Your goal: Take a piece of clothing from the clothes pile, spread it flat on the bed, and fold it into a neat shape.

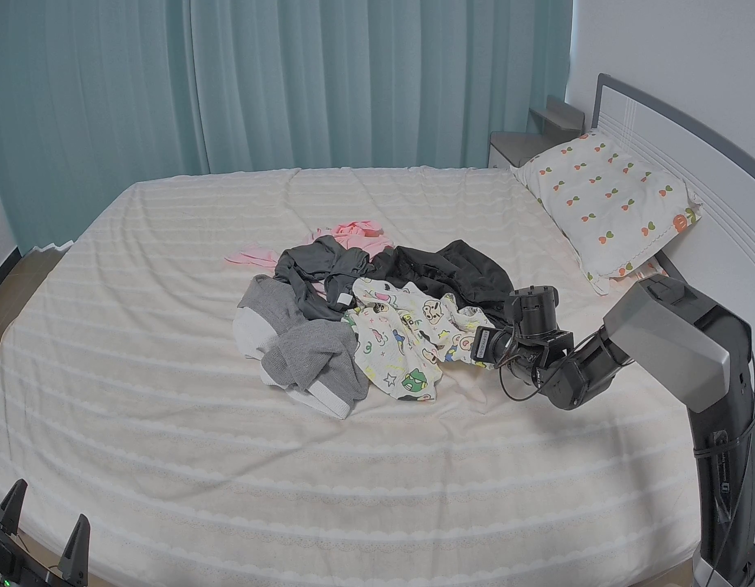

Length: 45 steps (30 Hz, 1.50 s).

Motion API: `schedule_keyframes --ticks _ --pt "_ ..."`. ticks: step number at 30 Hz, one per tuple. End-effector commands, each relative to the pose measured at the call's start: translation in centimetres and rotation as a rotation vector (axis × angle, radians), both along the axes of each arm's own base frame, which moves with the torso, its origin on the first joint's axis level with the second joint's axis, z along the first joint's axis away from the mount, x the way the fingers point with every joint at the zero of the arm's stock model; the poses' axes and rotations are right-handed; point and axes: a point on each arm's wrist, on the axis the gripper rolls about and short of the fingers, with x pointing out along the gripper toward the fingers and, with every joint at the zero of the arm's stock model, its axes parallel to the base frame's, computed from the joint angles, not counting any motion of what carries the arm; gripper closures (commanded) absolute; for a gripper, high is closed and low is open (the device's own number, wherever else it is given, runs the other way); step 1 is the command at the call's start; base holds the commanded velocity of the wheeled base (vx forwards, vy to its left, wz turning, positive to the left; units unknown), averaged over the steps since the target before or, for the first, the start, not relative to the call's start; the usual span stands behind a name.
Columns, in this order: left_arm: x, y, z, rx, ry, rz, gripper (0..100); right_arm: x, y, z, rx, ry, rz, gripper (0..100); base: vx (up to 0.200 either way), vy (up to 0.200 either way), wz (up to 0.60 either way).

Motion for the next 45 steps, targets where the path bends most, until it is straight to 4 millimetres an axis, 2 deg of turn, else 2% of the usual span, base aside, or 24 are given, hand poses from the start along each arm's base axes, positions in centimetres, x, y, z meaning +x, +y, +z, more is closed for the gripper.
schedule_keyframes --ticks 1,2,3,4,5,12,18,24,25,26,27,28,30,31,33,35,40,41,42,43,45 --pt "0.1 0.0 -0.5 0.001 0.011 -0.001 0 -3.2 -1.1 4.0 0.111 0.014 0.058 100 0.0 0.0 0.0" --pt "0.1 0.0 -0.5 0.001 0.011 -0.001 0 -4.1 -1.4 4.5 0.14 0.027 0.08 100 0.0 0.0 0.0" --pt "0.1 0.0 -0.5 0.001 0.011 -0.001 0 -4.1 -1.4 4.5 0.14 0.027 0.08 100 0.0 0.0 0.0" --pt "0.1 0.0 -0.5 0.001 0.011 0.001 0 -5.7 -2.0 5.4 0.181 0.043 0.127 100 0.0 0.0 0.0" --pt "0.1 0.0 -0.5 0.001 0.011 0.001 0 -6.5 -2.3 5.8 0.198 0.048 0.146 100 0.0 0.0 0.0" --pt "0.1 0.0 -0.5 -0.001 0.011 0.001 0 -10.6 -3.5 7.5 0.247 0.029 0.225 100 0.0 0.0 0.0" --pt "0.1 0.0 -0.5 0.001 0.009 0.001 0 -13.2 -4.4 8.9 0.267 0.016 0.265 100 0.0 0.0 0.0" --pt "0.1 0.0 -0.4 0.014 0.005 -0.005 0 -17.6 -5.7 12.8 0.327 -0.062 0.381 100 0.0 0.0 0.0" --pt "0.1 0.0 -0.4 0.016 0.004 -0.007 0 -17.7 -5.7 12.9 0.328 -0.065 0.383 100 0.0 0.0 0.0" --pt "0.1 0.0 -0.4 0.02 0.003 -0.016 0 -18.7 -5.8 14.2 0.338 -0.104 0.403 100 0.0 0.0 0.0" --pt "0.0 -0.1 0.1 0.025 -0.013 -0.039 0 -19.6 -5.9 15.5 0.35 -0.148 0.419 100 0.0 0.0 0.0" --pt "0.0 -0.1 0.6 0.02 -0.027 -0.053 0 -19.8 -5.8 15.8 0.354 -0.159 0.427 100 0.0 0.0 0.0" --pt "-0.3 -0.1 7.1 -0.05 -0.145 -0.087 0 -20.7 -5.7 17.2 0.367 -0.205 0.455 100 0.0 0.0 0.0" --pt "0.2 -0.1 10.1 -0.092 -0.171 -0.107 0 -21.2 -5.6 17.9 0.374 -0.225 0.47 100 0.0 0.0 0.0" --pt "0.7 -0.2 11.8 -0.085 -0.173 -0.147 0 -21.7 -5.5 18.7 0.381 -0.244 0.485 100 0.0 0.0 0.0" --pt "2.7 -0.6 12.8 0.01 -0.097 -0.335 0 -22.5 -5.2 20.5 0.397 -0.288 0.52 100 0.0 0.0 0.0" --pt "9.2 -1.7 11.6 0.068 0.184 -0.635 0 -24.0 -3.8 23.3 0.428 -0.321 0.613 100 0.0 0.0 0.0" --pt "9.2 -1.7 11.6 0.068 0.184 -0.635 0 -24.0 -3.8 23.3 0.428 -0.321 0.613 100 0.0 0.0 0.0" --pt "12.0 -3.2 10.3 0.09 0.32 -0.767 0 -24.1 -2.7 24.1 0.442 -0.321 0.649 100 0.0 0.0 0.0" --pt "12.3 -3.5 10.1 0.091 0.339 -0.784 0 -24.2 -2.6 24.3 0.445 -0.323 0.653 100 0.0 0.0 0.0" --pt "14.7 -5.4 8.8 0.105 0.431 -0.861 0 -24.0 -1.5 24.7 0.46 -0.319 0.684 100 0.0 0.0 0.0"
